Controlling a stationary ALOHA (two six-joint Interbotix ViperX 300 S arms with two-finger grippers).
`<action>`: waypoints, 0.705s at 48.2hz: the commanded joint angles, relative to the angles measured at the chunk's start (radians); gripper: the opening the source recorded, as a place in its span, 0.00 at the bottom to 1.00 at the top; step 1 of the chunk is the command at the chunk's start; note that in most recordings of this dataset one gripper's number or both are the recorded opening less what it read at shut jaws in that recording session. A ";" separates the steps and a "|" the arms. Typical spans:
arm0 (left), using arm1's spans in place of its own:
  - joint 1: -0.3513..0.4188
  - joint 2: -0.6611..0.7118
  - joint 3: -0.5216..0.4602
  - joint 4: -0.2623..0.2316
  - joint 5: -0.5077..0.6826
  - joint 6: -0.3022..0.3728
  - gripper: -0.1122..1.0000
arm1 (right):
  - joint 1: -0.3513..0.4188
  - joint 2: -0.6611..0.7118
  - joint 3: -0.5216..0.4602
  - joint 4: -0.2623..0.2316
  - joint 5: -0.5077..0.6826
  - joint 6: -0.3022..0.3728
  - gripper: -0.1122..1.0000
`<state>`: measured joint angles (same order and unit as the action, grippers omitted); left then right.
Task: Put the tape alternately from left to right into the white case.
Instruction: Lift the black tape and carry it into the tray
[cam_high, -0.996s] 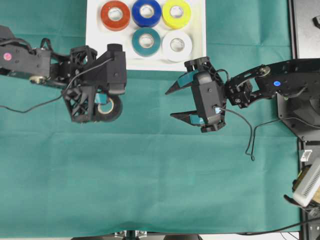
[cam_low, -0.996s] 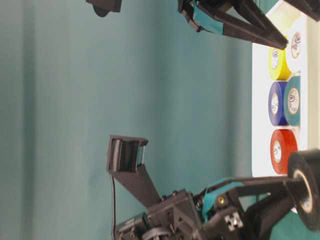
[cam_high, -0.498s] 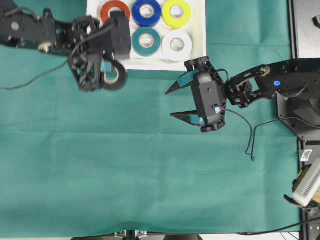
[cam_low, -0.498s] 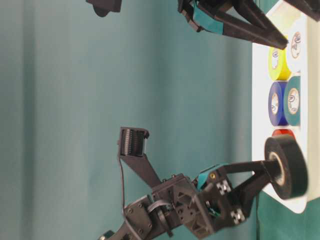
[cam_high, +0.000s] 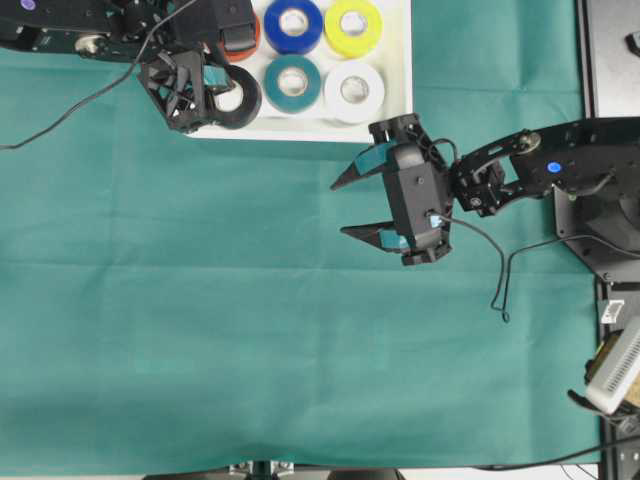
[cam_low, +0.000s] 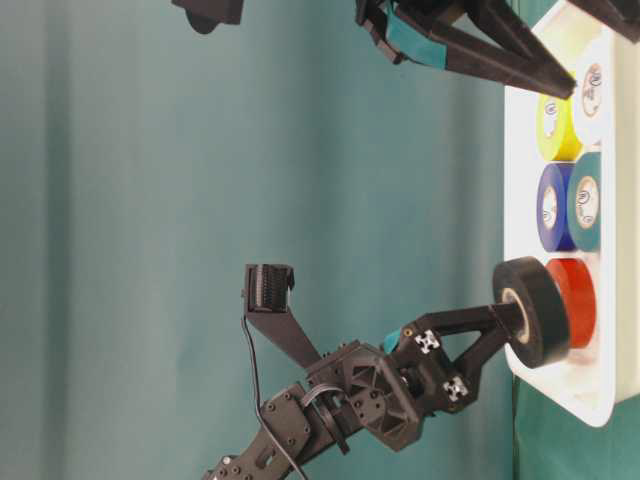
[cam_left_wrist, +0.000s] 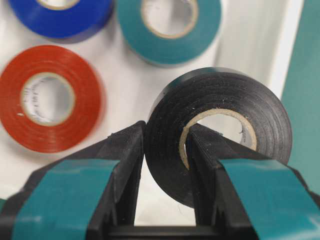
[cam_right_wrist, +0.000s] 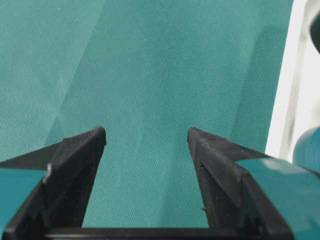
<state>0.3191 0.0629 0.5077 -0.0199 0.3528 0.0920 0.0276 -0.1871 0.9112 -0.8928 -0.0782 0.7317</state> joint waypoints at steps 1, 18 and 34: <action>0.012 -0.009 -0.020 0.002 -0.018 0.002 0.06 | 0.003 -0.009 -0.020 0.003 -0.006 0.000 0.75; 0.020 0.029 -0.025 0.002 -0.026 0.008 0.06 | 0.002 -0.008 -0.018 0.003 -0.006 0.000 0.75; 0.021 0.025 -0.023 0.002 -0.026 0.011 0.17 | 0.003 -0.008 -0.021 0.003 -0.006 0.000 0.75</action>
<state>0.3359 0.1074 0.5077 -0.0199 0.3344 0.1012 0.0276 -0.1871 0.9112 -0.8928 -0.0782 0.7317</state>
